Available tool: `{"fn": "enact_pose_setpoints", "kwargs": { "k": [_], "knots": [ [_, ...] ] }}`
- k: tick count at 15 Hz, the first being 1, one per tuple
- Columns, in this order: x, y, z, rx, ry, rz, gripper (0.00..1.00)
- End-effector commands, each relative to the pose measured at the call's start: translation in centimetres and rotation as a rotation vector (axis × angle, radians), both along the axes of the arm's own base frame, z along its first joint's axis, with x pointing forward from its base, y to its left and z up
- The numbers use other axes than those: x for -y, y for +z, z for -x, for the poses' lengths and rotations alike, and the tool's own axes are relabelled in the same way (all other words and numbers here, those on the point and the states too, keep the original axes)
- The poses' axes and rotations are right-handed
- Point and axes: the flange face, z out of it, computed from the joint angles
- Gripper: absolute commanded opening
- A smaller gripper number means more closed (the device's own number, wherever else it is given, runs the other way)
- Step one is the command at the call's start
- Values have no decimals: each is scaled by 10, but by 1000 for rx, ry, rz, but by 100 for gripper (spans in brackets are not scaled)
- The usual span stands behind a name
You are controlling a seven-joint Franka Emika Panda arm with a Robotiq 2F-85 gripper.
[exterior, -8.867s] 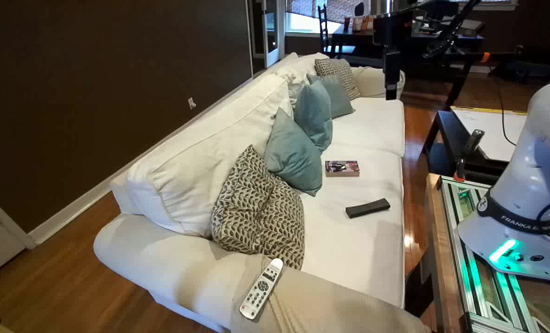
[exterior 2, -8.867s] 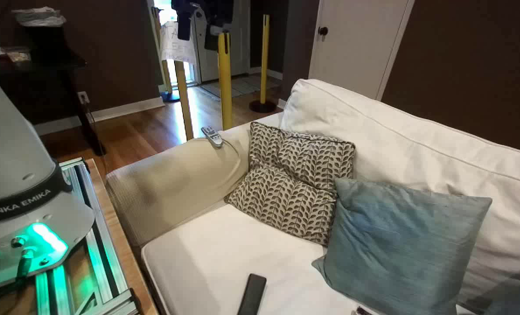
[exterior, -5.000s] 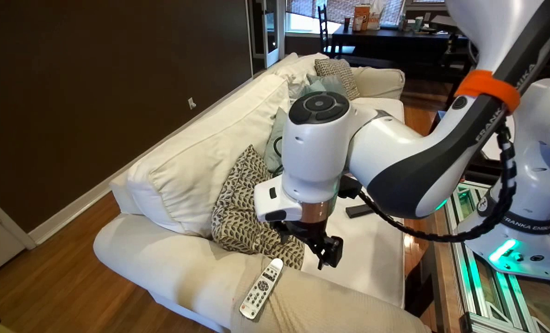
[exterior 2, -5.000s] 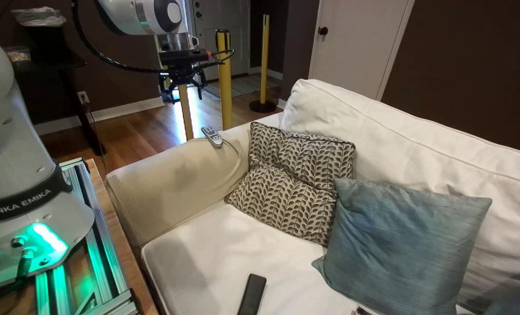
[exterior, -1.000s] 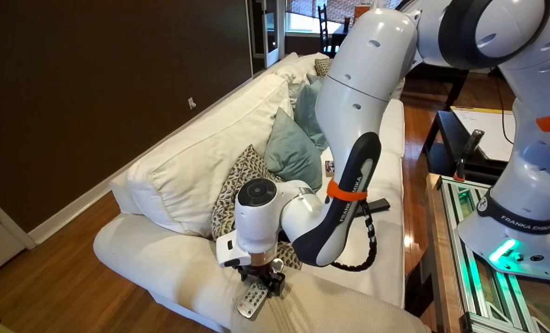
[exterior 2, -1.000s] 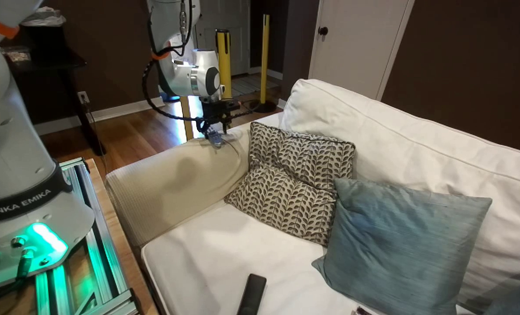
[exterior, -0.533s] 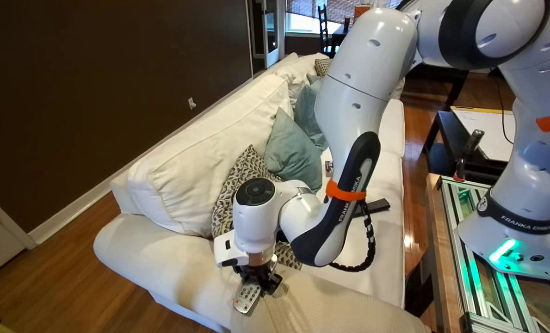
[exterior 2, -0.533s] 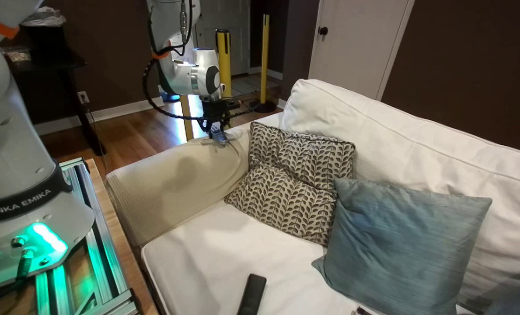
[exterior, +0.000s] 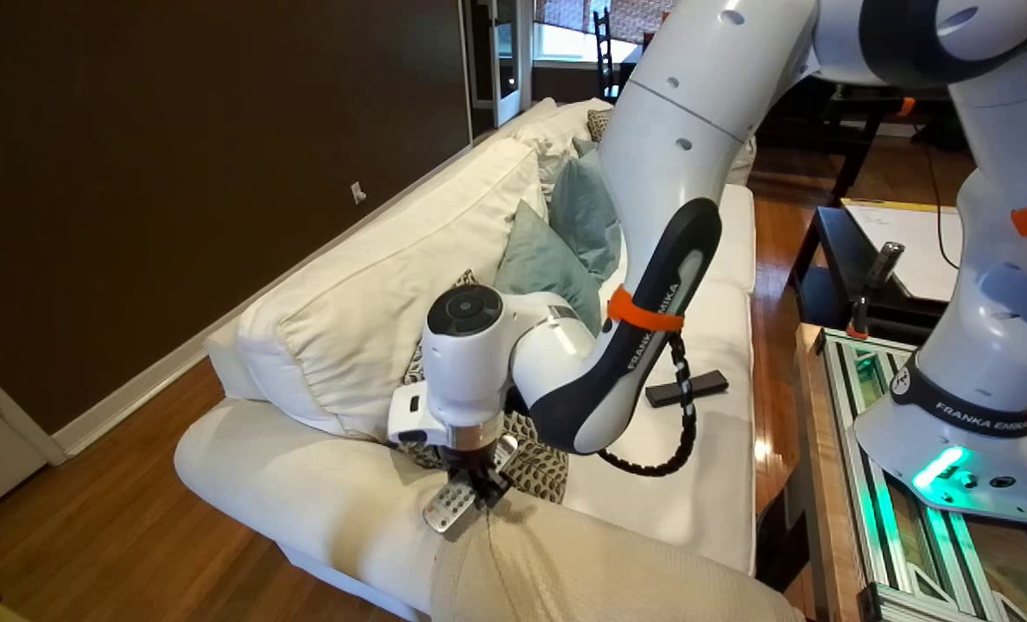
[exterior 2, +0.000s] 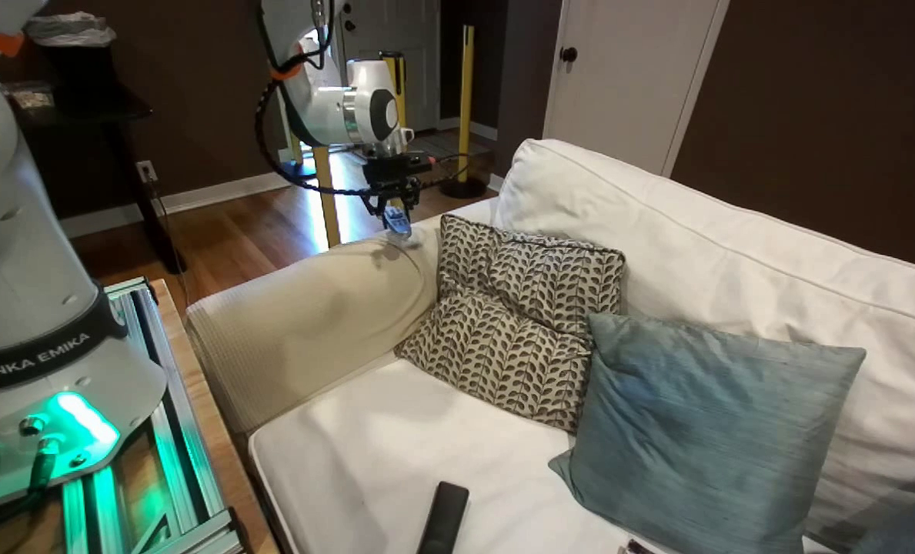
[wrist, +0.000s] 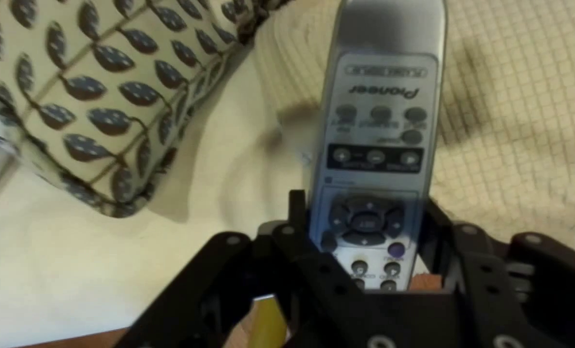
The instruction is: Move the remote from the arm rest to the backrest of the couch
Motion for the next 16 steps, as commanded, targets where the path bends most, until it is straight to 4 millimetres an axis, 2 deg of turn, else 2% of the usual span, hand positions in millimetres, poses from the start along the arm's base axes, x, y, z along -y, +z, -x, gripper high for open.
{"fn": "enact_pose_setpoints", "kwargs": {
  "k": [1, 7, 11, 12, 14, 16],
  "knots": [
    [42, 55, 2, 56, -189, 33, 29],
    [136, 127, -15, 175, -513, -12, 29],
    [183, 164, -26, 263, -724, -27, 29],
    [172, 151, -34, 237, -641, -21, 54],
    [185, 164, -36, 260, -697, -31, 54],
    [186, 165, -35, 262, -711, -35, 54]
  ]
}}
